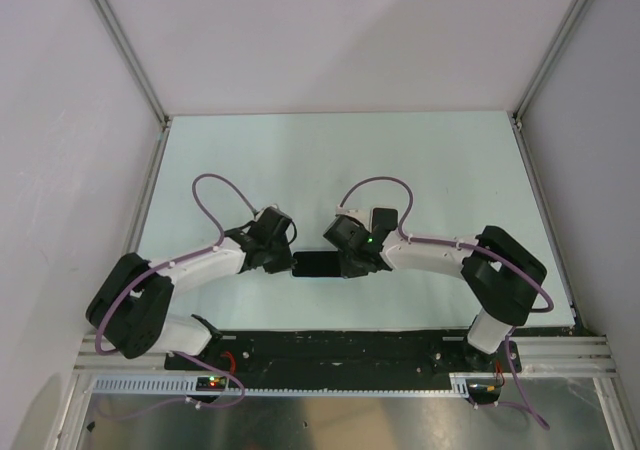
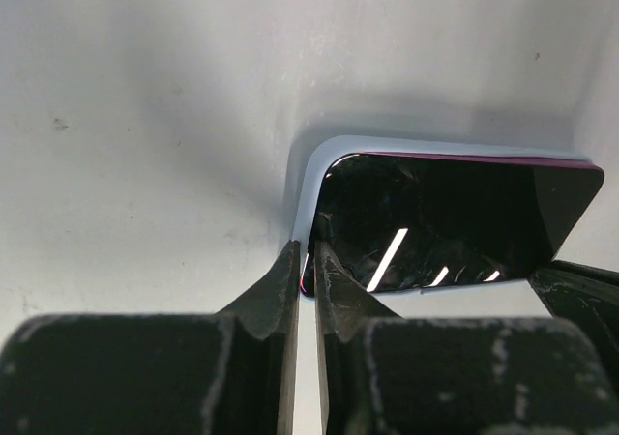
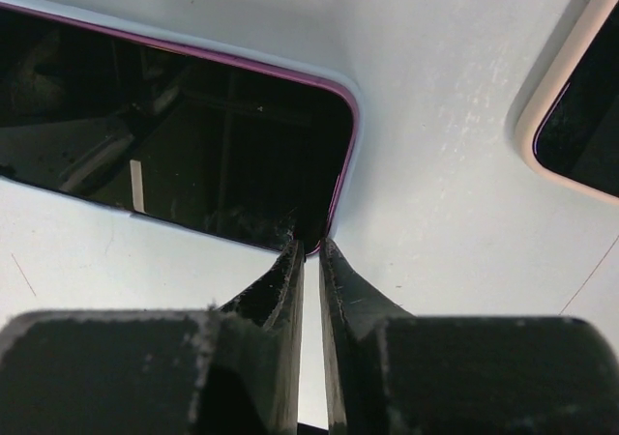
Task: Put the phone into the phone case
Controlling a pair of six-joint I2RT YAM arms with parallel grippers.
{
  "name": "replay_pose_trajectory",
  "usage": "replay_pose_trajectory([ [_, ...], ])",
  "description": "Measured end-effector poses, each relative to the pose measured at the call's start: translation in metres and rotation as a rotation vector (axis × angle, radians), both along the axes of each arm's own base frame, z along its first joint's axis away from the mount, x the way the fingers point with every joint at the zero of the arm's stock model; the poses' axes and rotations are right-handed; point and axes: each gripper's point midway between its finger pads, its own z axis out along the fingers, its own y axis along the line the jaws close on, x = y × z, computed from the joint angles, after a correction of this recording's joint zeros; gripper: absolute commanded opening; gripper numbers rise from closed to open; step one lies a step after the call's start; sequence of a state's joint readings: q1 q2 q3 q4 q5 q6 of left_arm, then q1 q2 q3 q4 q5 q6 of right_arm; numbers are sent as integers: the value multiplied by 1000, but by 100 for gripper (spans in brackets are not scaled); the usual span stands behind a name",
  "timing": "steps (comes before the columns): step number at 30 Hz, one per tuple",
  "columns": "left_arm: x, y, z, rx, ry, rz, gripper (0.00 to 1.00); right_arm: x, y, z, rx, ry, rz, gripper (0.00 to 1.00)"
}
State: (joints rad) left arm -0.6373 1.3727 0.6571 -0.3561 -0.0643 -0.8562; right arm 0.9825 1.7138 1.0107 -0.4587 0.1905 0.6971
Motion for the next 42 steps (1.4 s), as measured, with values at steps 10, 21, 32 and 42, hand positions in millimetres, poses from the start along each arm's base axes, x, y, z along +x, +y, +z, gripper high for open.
replay_pose_trajectory([
  [10, 2, -1, 4, 10, -11, -26, 15, 17, 1, 36, 106, -52, 34, 45],
  [21, 16, -13, 72, -80, -168, -57, 17, 92, 24, 75, 272, -148, 53, 35],
  [32, -45, -42, 32, -94, -38, -111, 5, 89, 23, 12, 211, -2, 116, 26],
  [42, -44, -46, -2, -75, 25, -54, 0, 78, 29, 6, 228, -8, 141, 25],
])
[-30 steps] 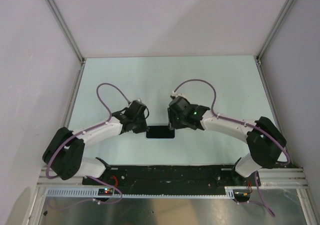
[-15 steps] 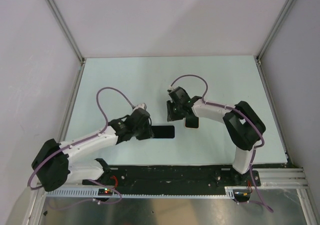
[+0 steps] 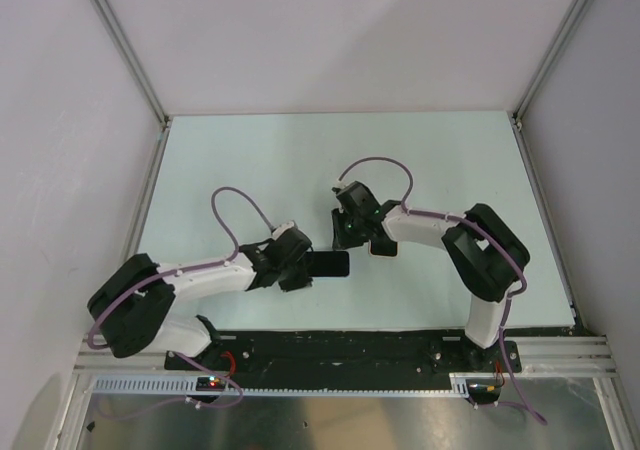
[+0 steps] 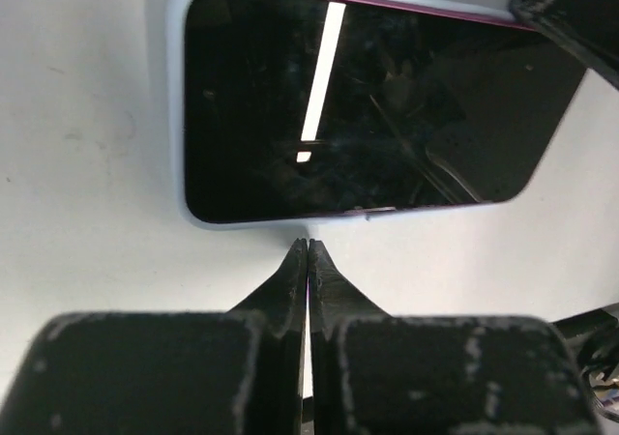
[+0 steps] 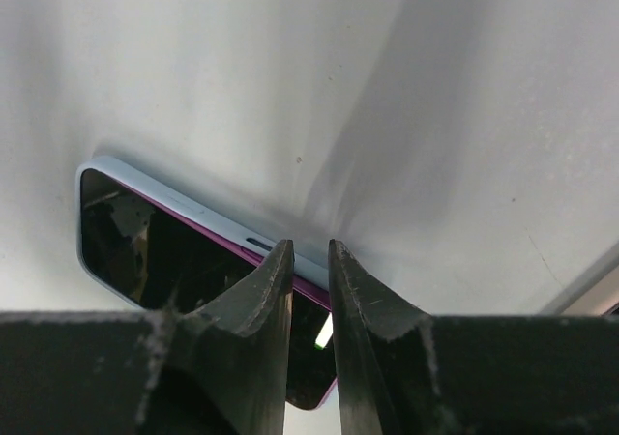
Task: Put the phone into the phone case
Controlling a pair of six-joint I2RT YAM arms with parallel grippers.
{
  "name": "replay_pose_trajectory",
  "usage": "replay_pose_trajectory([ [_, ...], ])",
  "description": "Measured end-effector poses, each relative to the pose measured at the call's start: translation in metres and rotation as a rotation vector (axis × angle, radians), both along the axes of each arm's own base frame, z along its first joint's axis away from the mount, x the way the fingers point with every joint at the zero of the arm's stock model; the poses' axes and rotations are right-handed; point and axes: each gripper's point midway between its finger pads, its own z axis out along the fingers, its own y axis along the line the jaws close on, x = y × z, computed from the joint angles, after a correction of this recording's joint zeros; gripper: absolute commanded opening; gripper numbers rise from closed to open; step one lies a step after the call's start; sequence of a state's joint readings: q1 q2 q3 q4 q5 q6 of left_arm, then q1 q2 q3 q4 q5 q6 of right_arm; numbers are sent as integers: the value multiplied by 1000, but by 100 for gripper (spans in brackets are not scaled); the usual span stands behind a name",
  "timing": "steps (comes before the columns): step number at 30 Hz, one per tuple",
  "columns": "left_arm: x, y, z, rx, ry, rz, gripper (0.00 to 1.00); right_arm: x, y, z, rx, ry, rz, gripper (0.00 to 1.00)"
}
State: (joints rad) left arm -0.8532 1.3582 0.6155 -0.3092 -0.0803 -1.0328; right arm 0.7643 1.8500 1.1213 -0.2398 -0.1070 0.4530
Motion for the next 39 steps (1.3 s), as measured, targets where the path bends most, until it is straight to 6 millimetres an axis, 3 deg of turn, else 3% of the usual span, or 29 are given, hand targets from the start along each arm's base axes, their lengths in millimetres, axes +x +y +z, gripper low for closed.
replay_pose_trajectory([
  [11, 15, 15, -7, -21, 45, 66, 0, -26, -16, 1, 50, -4, -37, 24],
  [16, 43, 30, -7, -1, 33, 115, 0, -56, -18, 2, 57, 21, -32, 24],
  [22, 65, 32, -6, 29, 11, 107, 0, -84, -21, 2, 35, 63, -26, 26],
  [26, 64, 33, -4, 26, 0, 97, 4, -83, -25, 14, 46, 44, -60, 28],
  [32, 41, 36, 12, -10, -46, 56, 11, -81, -20, 43, 110, -15, -74, 29],
  [39, 17, 9, 24, -50, -69, -43, 16, -92, -12, 36, 103, -5, -42, 29],
])
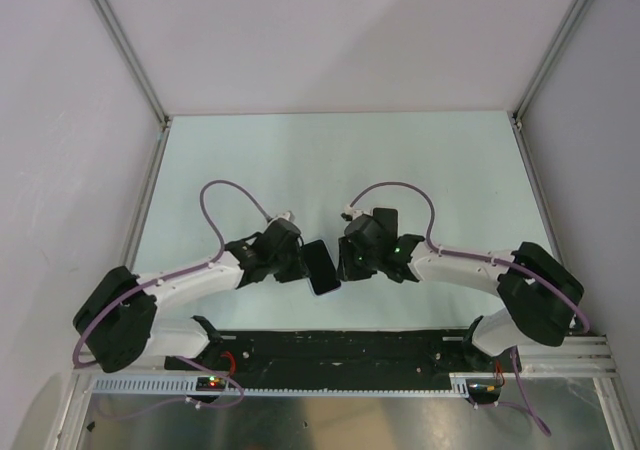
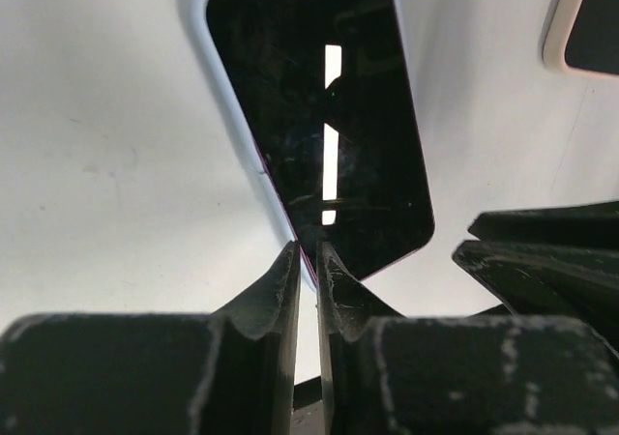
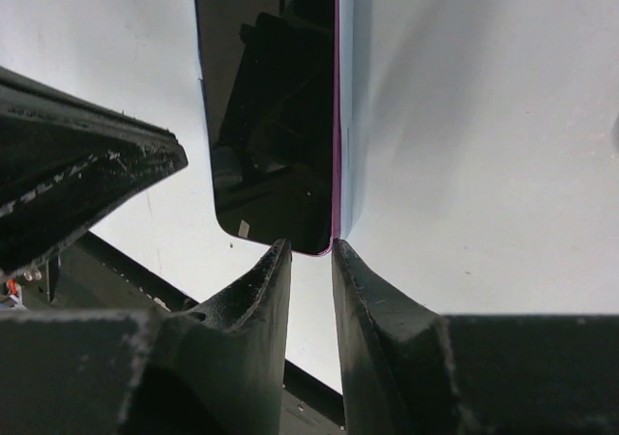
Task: Put the phone into the phone case
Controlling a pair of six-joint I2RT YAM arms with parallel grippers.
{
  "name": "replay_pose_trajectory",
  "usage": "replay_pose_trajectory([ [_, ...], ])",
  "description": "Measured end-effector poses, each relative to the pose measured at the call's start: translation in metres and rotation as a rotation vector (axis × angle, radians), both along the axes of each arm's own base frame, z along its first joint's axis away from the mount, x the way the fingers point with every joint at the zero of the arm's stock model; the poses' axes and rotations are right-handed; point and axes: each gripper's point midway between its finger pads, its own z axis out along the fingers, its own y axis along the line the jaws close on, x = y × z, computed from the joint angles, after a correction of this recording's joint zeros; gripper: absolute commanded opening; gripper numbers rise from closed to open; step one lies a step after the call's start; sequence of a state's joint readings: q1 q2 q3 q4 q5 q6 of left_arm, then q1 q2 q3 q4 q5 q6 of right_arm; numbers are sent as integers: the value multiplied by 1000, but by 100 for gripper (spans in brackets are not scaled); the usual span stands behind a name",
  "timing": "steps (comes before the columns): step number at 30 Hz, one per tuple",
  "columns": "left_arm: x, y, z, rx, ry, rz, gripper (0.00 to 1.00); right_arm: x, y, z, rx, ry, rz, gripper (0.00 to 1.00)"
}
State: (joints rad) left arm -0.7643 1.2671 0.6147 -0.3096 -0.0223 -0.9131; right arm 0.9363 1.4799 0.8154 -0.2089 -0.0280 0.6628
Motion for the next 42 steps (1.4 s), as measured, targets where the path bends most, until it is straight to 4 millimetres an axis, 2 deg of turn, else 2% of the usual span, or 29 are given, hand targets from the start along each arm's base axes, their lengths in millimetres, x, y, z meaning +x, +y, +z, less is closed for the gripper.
replay_pose_trajectory([
  [5, -11, -7, -6, 12, 22, -33, 15, -4, 0, -14, -31, 22, 10, 28],
  [11, -15, -6, -17, 43, 47, -39, 15, -9, 0, -27, -67, 43, 20, 27],
  [15, -16, -6, -22, 56, 56, -38, 15, -10, 1, -28, -74, 35, 22, 26],
  [23, -15, -9, -22, 53, 59, -38, 14, -10, 5, -30, -84, 24, 27, 18],
  [42, -15, -10, -27, 70, 76, -40, 12, -13, 4, -41, -204, -30, 27, 12],
])
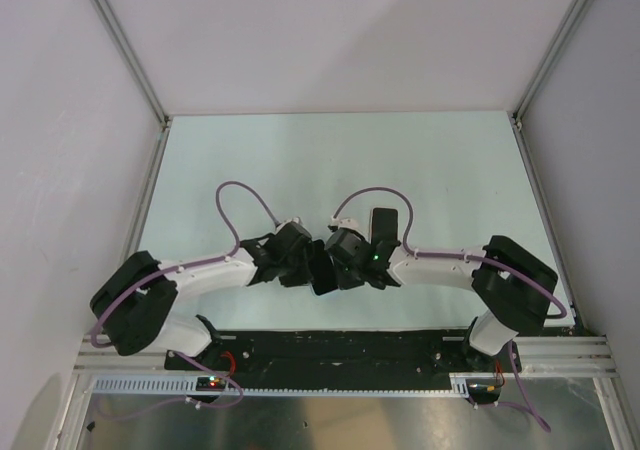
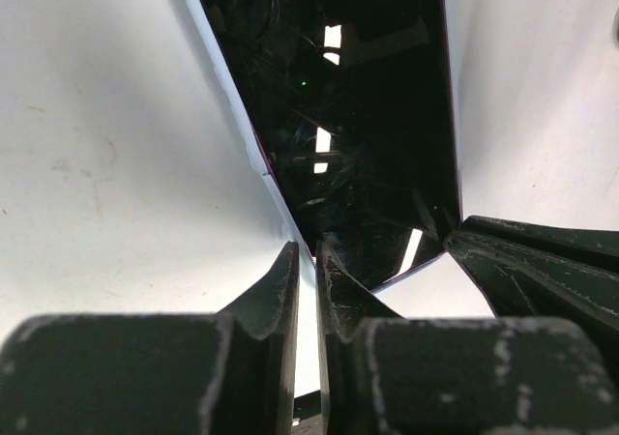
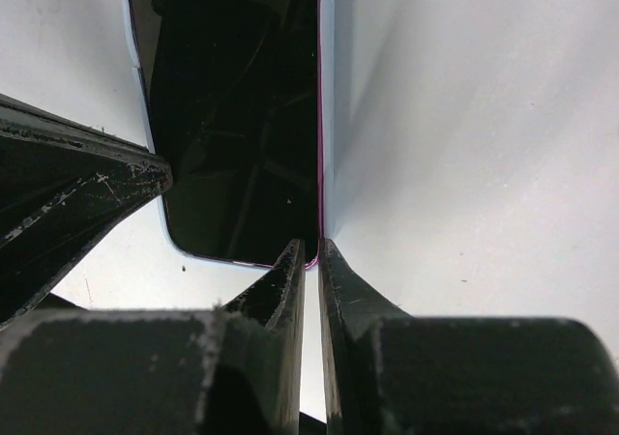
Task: Put the phone into the phone case
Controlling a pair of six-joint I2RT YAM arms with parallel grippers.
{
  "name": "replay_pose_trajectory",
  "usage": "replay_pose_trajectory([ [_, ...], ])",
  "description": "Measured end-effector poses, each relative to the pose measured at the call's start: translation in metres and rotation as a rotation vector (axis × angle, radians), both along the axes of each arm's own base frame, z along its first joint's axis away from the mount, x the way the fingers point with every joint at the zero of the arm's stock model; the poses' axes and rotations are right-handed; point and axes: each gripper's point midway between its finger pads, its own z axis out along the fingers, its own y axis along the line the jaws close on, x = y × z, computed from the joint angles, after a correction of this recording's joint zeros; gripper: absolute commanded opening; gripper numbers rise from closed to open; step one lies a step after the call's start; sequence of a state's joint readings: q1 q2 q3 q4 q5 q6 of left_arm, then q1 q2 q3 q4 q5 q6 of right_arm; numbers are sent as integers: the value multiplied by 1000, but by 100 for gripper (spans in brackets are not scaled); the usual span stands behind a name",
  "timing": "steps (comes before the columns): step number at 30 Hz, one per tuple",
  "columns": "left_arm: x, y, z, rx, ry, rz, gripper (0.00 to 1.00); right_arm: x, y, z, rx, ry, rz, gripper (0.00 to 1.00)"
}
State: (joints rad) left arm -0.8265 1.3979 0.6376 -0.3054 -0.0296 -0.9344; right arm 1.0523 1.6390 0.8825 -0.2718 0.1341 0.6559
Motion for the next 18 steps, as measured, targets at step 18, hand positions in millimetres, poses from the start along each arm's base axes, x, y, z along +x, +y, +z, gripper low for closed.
replay_pose_trajectory([
  [18, 12, 3, 5, 16, 32, -5, 12, 8, 1, 3, -115, 11, 16, 25],
])
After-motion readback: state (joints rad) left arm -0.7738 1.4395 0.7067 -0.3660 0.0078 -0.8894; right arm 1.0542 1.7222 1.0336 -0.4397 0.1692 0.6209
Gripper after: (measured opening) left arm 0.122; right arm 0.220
